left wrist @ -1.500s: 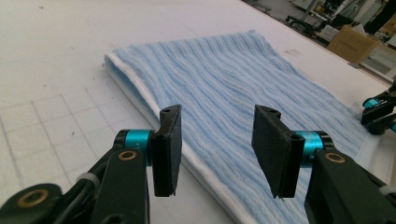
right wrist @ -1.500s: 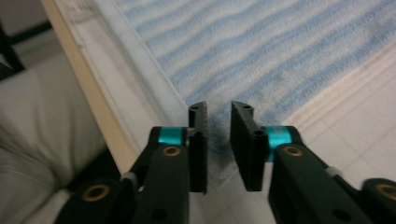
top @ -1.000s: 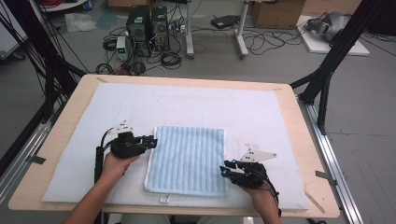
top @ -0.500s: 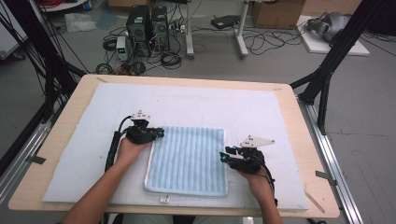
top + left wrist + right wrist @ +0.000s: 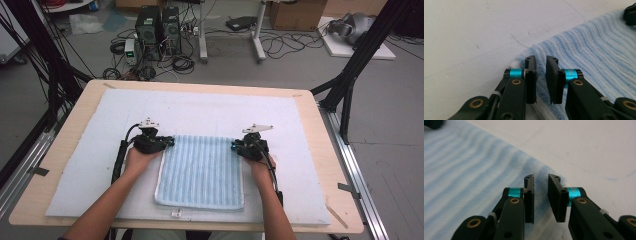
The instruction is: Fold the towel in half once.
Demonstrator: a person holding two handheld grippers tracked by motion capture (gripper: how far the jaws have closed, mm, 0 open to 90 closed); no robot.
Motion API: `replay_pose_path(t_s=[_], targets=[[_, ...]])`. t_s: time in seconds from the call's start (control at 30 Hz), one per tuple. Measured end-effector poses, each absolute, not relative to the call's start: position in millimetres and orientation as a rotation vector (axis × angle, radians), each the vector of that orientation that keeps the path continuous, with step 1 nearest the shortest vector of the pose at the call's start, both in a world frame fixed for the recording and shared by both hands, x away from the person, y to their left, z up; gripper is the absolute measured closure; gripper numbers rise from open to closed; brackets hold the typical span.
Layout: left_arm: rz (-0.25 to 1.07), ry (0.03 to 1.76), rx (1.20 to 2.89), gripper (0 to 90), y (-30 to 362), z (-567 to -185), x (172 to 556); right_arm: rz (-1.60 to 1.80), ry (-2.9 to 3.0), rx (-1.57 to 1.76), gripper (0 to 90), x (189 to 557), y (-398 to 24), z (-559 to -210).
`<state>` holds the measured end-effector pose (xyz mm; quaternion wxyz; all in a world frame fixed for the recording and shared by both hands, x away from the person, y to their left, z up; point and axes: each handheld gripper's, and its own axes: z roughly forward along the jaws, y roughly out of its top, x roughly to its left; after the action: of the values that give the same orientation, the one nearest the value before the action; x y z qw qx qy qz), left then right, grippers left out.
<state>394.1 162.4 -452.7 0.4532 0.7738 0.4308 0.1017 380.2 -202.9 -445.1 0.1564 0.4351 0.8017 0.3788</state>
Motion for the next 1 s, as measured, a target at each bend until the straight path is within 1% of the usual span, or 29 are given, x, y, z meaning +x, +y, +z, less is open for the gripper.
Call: replay_pose_path(t_s=[0.2,0.23,0.27,0.33,0.4,0.47,0.6,0.67,0.73,0.83,0.9,0.93,0.97,1.0], targets=[[0.245,1.065,1.909,78.2,163,-453,394,1.054,2.231,1.269,79.9,385,-211,-447],[0.245,1.065,1.911,78.2,163,-453,394,1.041,2.224,1.275,77.8,385,-212,-447],[0.245,1.065,1.910,78.1,163,-453,394,1.032,2.214,1.284,73.6,385,-212,-447],[0.237,1.059,1.906,75.9,164,-452,394,1.058,2.204,1.325,71.2,386,-216,-448],[0.216,1.056,1.895,67.5,166,-451,393,1.078,2.192,1.316,68.6,383,-218,-445],[0.215,1.053,1.872,61.5,169,-449,392,1.116,2.173,1.307,64.9,379,-221,-441],[0.261,0.935,1.779,49.4,180,-438,387,1.164,2.154,1.273,55.7,364,-230,-432],[0.300,0.852,1.755,46.9,185,-434,383,1.187,2.161,1.263,51.8,357,-236,-427],[0.299,0.826,1.741,44.6,190,-431,381,1.204,2.153,1.247,46.6,350,-240,-424],[0.284,0.839,1.708,38.0,198,-429,378,1.233,2.143,1.237,34.7,339,-246,-420],[0.301,0.871,1.693,30.1,202,-428,375,1.238,2.139,1.220,27.3,331,-251,-418],[0.313,0.894,1.685,27.9,203,-428,374,1.240,2.139,1.217,24.2,328,-253,-418],[0.326,0.918,1.674,22.9,204,-427,372,1.242,2.138,1.213,19.9,326,-255,-418],[0.325,0.904,1.669,18.3,206,-427,370,1.233,2.129,1.225,15.7,322,-257,-419]])
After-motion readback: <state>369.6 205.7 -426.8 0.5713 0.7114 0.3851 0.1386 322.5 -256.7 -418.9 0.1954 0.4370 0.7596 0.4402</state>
